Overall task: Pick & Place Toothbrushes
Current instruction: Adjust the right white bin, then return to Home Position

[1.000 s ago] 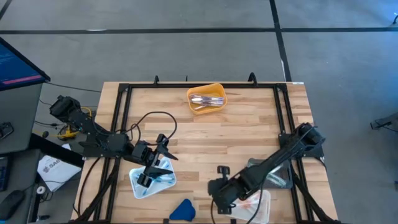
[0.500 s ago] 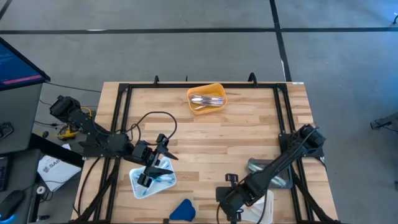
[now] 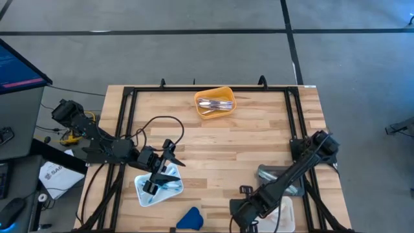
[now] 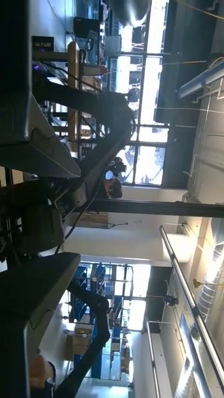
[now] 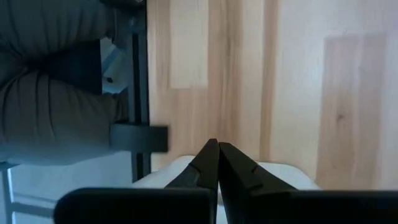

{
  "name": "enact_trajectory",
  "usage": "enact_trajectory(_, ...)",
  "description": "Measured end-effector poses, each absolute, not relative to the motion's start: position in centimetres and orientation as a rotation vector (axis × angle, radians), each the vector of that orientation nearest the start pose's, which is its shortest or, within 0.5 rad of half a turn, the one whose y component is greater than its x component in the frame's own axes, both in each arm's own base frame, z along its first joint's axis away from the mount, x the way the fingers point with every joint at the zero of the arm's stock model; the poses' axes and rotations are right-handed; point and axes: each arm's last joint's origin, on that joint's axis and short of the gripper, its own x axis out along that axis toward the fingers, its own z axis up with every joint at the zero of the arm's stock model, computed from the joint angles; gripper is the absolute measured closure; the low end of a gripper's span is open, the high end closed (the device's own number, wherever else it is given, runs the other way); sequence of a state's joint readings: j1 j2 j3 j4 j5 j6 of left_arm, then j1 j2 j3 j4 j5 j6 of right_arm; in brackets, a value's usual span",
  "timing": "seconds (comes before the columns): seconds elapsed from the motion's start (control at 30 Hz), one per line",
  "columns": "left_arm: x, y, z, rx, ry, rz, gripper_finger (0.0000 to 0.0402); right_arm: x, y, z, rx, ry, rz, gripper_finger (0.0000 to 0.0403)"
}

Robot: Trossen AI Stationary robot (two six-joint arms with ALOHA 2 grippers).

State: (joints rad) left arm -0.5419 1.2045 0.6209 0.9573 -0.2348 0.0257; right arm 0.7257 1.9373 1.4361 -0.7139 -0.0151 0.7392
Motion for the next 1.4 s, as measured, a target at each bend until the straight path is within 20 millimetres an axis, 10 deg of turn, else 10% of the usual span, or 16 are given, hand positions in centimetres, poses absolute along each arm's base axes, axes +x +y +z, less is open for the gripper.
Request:
enact_trajectory(0.8,22.0,-12.4,30.0,-0.116,-0.351,-0.299,0.0198,25.8,27.0,18.9,0.099,1.444,0.061,0.0403)
enact_trajectory(1.2,22.0,-12.4,30.0,-0.116,-0.35,-0.299,0.0198,25.3,26.4,24.6,-0.067,1.041,0.216,0.0403)
enact_trajectory(1.4,22.0,-12.4,30.0,-0.116,-0.351,-0.298,0.0198,25.6,22.2,25.8,-0.121,0.796,0.327,0.0403)
